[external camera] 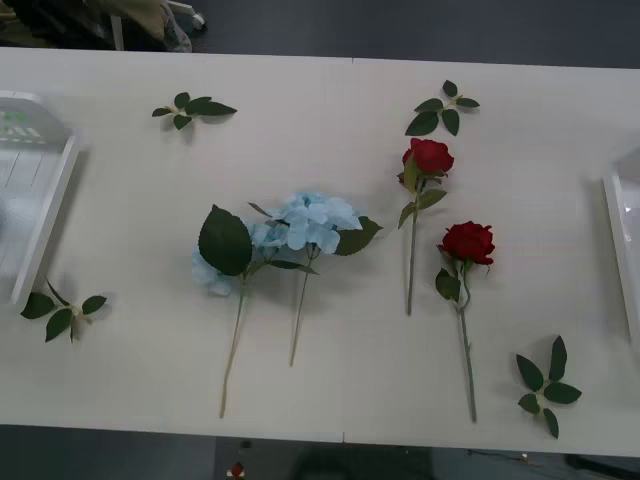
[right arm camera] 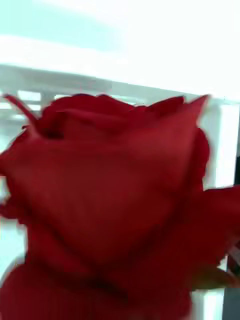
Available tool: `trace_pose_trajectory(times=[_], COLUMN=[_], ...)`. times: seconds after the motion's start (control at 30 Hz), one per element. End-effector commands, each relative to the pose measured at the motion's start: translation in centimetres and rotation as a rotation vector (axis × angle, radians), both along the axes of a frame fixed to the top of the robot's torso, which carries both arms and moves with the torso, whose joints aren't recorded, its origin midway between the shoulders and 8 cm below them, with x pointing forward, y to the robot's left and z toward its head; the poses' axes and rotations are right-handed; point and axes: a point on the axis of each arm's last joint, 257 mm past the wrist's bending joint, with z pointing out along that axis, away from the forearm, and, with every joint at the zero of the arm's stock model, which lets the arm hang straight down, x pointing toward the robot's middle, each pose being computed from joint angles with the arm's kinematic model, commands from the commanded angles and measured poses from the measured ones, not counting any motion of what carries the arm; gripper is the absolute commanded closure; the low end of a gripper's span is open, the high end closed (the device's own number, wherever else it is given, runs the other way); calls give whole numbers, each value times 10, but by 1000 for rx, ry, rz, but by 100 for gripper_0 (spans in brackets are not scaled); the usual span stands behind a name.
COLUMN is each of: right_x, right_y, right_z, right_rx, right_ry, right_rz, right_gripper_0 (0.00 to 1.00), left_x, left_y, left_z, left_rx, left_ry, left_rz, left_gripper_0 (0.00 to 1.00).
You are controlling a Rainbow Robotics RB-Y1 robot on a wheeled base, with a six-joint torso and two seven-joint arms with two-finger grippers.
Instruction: Put the red flowers into the right box and the blue flowers into the left box
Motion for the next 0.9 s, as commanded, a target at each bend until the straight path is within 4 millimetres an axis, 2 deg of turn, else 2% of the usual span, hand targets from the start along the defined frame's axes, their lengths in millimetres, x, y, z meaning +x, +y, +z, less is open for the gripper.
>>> trace_pose_trajectory(times=[0.03, 0.07, 0.13, 0.2, 0.23, 0.3, 0.37, 0.47, 0.53, 0.57, 0.77, 0.83, 0.9], right_x=[14, 15, 17, 21, 23, 26, 26, 27, 22, 18, -15, -33, -46], right_y=[13, 16, 21, 31, 38, 62, 81, 128, 161, 179, 256, 278, 294], right_z=[-5, -6, -10, -11, -13, -18, -19, -19, -21, -22, -32, -38, -41], right_rx=[23, 29, 41, 71, 93, 154, 183, 250, 309, 331, 384, 391, 397], right_ry=[-36, -38, -38, -46, -49, -37, -10, 23, 43, 53, 81, 96, 109], right_rz=[-2, 1, 5, 18, 25, 51, 80, 159, 188, 212, 311, 348, 376], right_gripper_0=[34, 29, 23, 19, 17, 13, 11, 11, 10, 10, 9, 8, 8], left_x=[15, 17, 19, 20, 20, 22, 22, 20, 19, 19, 6, 1, -1], left_y=[32, 34, 35, 35, 35, 31, 26, 3, -32, -60, -181, -219, -245], left_z=[12, 8, 4, 4, 5, 4, 4, 8, 12, 15, 41, 40, 34], left_rx=[69, 63, 55, 56, 56, 40, 12, -76, -197, -281, -493, -554, -597], left_ry=[-60, -67, -76, -79, -79, -84, -85, -65, -56, -52, -25, -24, -28], left_rz=[-27, -29, -35, -36, -37, -46, -51, -107, -191, -247, -386, -381, -358], left_gripper_0=[94, 83, 39, 23, 19, 8, 5, 2, 2, 2, 2, 2, 2])
